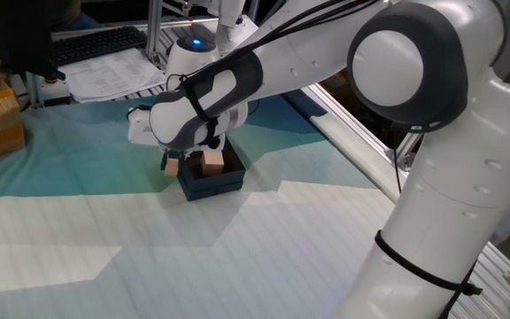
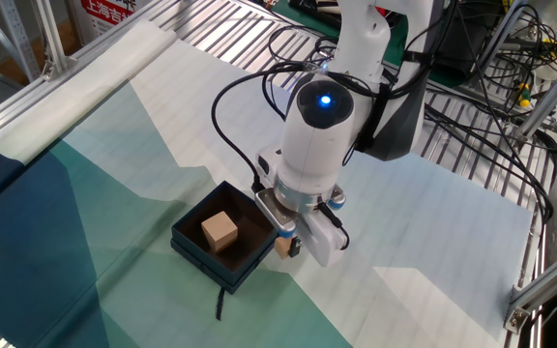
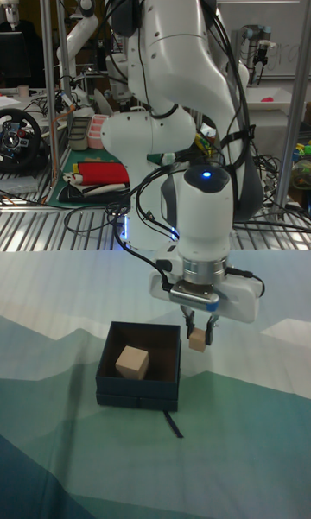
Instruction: Take everything out of the gift box
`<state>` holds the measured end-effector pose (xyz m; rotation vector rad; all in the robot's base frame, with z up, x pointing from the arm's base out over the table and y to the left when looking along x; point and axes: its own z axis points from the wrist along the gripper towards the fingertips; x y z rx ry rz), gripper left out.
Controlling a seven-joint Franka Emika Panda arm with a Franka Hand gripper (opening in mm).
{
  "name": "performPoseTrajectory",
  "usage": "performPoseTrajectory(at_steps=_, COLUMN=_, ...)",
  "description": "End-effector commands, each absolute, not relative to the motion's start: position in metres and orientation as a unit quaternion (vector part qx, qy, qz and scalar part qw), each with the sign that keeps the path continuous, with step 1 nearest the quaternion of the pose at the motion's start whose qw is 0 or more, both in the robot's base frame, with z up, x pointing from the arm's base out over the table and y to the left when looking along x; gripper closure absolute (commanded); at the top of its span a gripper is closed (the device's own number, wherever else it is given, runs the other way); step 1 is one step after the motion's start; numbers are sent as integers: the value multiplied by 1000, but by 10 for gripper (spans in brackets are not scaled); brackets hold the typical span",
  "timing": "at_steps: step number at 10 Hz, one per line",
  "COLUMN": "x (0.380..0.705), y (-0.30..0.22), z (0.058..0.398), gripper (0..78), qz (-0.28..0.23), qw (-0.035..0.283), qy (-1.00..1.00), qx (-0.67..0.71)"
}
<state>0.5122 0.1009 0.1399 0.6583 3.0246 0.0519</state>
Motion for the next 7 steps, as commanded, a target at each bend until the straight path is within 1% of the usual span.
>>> performPoseTrajectory(at_steps=1, x=512, y=101, z=141, gripper=763, qz=19, qw=27, qy=975, qx=222)
performPoseTrajectory(at_steps=7, x=512, y=101, z=141, gripper=763, qz=20, qw=26, qy=974, qx=224)
